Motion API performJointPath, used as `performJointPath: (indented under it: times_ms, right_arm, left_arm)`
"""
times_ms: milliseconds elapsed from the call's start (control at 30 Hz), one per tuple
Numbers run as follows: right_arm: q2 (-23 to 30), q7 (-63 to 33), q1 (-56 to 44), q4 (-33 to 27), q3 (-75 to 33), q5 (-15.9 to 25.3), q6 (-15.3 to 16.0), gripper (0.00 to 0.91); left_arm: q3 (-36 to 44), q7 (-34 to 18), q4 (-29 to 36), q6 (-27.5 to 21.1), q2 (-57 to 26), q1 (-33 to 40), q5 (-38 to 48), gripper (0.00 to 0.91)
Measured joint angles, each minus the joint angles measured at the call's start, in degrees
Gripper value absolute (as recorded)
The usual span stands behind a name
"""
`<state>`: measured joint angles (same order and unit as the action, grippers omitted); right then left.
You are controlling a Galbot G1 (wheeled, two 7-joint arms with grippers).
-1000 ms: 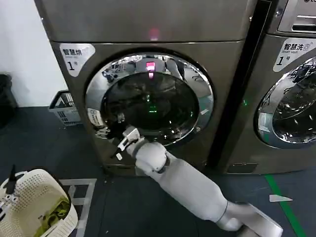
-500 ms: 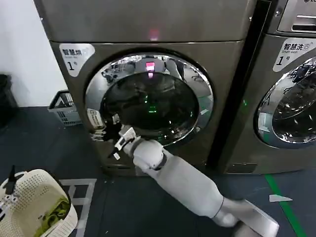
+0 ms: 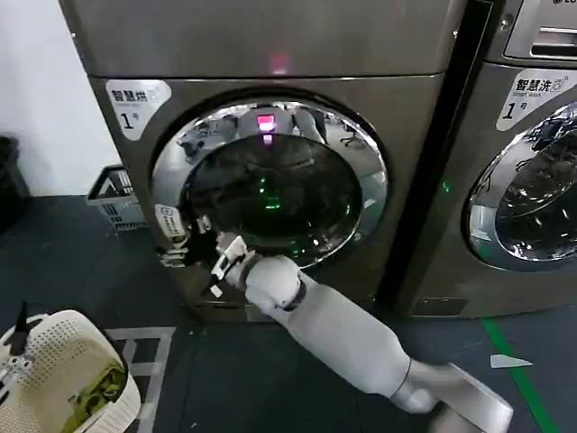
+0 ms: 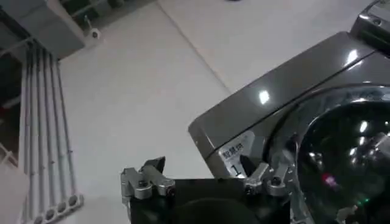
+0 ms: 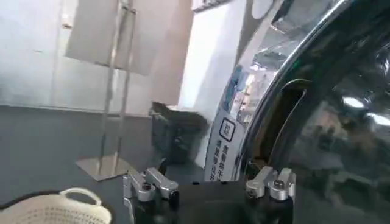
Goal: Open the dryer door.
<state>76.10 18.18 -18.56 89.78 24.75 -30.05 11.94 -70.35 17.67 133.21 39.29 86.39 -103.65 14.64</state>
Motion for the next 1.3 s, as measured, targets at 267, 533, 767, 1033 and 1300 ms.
performJointPath:
  times_ms: [267,533,767,1033,1300]
  right_arm:
    - [-2.98,2.69,-0.3,3.37,0.87,-2.32,0.21,0.907]
    - [-6.69,4.01,-1.63,7.79,1.51,-3.54,0.37,0.907]
    - [-10.17,5.51,-2.11,12.24,2.23,-5.03,0.94,0.907]
    - [-15.01,8.59,-3.27,18.58,2.04,-7.72,1.44,0.907]
    - [-19.51,12.04,-5.0,23.84,0.84,-8.51,1.47,0.907]
  left_arm:
    - [-2.21,0.34,-1.83,-4.1,-1.65,1.29,2.63,0.907]
    - [-6.22,0.36,-5.37,-7.78,-5.07,3.82,4.82,0.907]
    - [-4.75,2.42,-7.27,-9.74,-8.36,5.46,3.91,0.907]
    - [-0.74,5.93,-8.8,-14.62,-13.86,9.32,5.27,0.907]
    - [5.4,8.59,-11.54,-17.56,-21.52,13.28,5.03,0.907]
